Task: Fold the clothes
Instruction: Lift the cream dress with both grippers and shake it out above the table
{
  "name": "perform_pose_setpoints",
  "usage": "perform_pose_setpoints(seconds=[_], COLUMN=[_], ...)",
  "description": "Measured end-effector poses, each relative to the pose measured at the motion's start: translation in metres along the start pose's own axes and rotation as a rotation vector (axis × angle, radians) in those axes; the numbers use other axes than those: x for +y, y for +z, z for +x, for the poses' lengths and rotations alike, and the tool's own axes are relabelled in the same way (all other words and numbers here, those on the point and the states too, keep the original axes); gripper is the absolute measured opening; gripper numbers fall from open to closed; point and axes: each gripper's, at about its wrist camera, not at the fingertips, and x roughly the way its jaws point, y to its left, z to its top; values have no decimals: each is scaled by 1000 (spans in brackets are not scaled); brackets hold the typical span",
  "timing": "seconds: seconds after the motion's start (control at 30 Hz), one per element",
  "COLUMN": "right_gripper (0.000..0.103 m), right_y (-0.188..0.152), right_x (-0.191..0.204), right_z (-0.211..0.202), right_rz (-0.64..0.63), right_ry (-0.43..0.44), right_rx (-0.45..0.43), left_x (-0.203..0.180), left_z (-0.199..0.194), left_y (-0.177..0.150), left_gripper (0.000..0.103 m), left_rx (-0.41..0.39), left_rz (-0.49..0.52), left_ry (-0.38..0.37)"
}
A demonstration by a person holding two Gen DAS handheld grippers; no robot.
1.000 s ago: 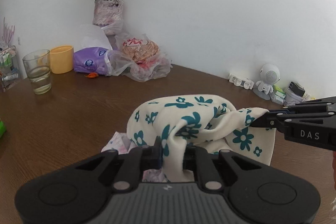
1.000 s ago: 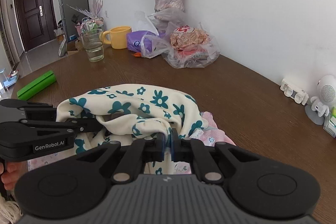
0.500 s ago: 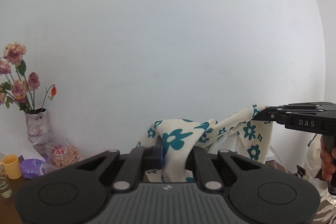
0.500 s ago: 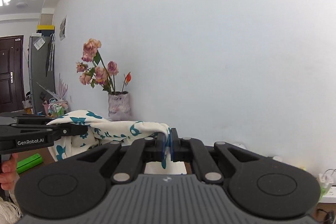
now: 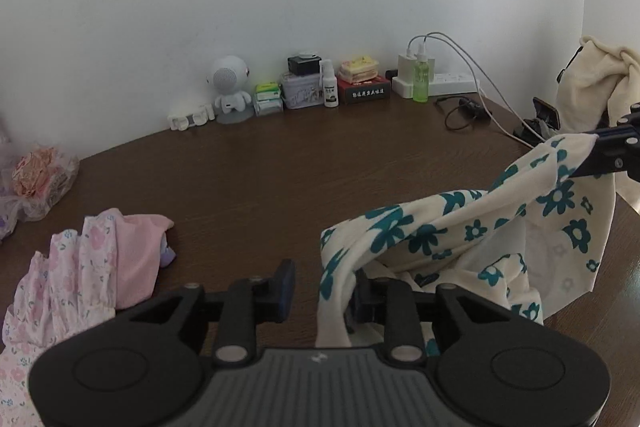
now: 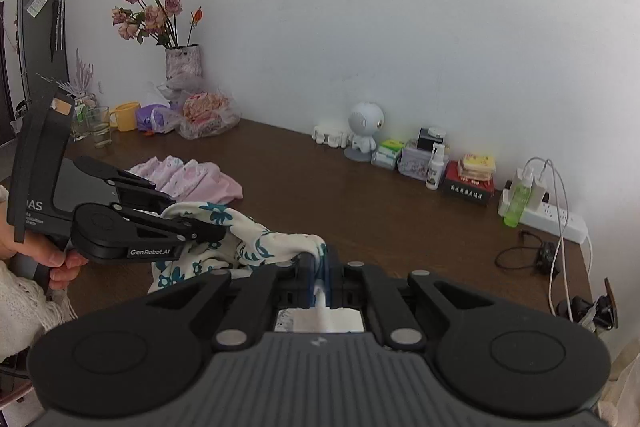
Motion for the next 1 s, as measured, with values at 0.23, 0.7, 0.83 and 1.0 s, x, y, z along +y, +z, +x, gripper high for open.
perform_pose_setpoints(seconds=[0.23,0.7,0.83,1.0], right_gripper=[4,4,4,4], right_y=[-30,-33,-39,-49], right_x=[-3,10,6,-8], right_z=[23,21,19,19], right_rz=[93,151,156,178], right_ry=[55,135,127,105], right_rx=[4,-28,-25,-15], left_x=[19,-67,-57,-23], left_z=[-76,-33,-28,-50], left_y=[-46,-45,-52,-58], left_gripper=[63,63,6,5], left_rx=[-148,-32,-36,-84], left_rz=[-76,107,101,32], left_ry=[8,30,18,-60])
